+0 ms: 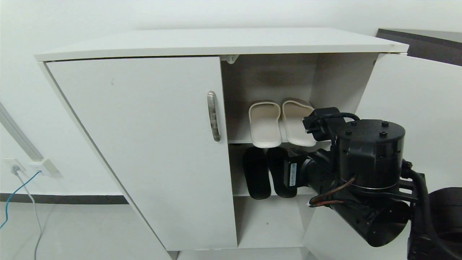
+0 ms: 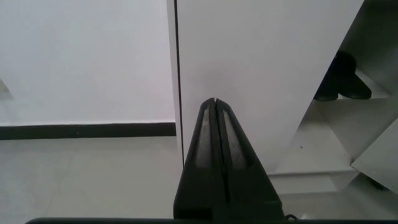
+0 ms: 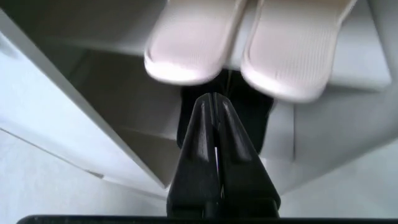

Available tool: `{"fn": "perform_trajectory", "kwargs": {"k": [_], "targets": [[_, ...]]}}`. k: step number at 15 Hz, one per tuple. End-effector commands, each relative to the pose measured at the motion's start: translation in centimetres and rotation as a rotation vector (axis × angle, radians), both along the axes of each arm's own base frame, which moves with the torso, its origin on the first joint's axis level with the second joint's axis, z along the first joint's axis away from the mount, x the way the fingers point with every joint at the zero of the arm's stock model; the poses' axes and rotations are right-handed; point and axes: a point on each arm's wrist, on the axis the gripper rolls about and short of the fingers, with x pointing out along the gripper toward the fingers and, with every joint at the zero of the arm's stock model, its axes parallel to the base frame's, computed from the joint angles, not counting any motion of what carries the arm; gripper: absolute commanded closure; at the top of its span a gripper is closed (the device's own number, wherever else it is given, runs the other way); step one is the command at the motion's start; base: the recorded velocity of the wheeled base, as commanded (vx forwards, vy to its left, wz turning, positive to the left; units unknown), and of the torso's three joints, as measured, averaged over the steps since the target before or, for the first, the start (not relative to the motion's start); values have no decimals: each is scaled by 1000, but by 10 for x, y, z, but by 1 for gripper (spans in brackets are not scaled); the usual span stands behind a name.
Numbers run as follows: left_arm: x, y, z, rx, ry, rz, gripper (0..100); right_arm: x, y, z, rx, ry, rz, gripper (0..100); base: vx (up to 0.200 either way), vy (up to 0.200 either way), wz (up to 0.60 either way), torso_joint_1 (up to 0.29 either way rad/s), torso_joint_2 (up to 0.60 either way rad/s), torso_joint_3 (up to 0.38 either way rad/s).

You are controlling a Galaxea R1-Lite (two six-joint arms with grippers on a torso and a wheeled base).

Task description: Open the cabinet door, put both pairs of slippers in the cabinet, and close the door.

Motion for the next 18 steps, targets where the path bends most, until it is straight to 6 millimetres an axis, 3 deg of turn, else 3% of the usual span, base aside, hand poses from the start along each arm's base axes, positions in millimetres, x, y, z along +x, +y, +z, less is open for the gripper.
{"fn": "perform_trajectory", "kwargs": {"k": [1, 14, 18], "targets": [[0, 0, 0, -1, 1, 0, 100, 1, 2, -4, -9, 7, 1, 100, -200, 0, 0, -7, 2, 7], [0, 0, 0, -1, 1, 0, 100, 18, -10, -18, -31, 56, 28, 100, -200, 0, 0, 2, 3, 4], [0, 0, 0, -2, 1, 1, 100, 17, -12, -21, -44, 63, 28, 100, 0, 0, 0, 0, 0, 0]]}}
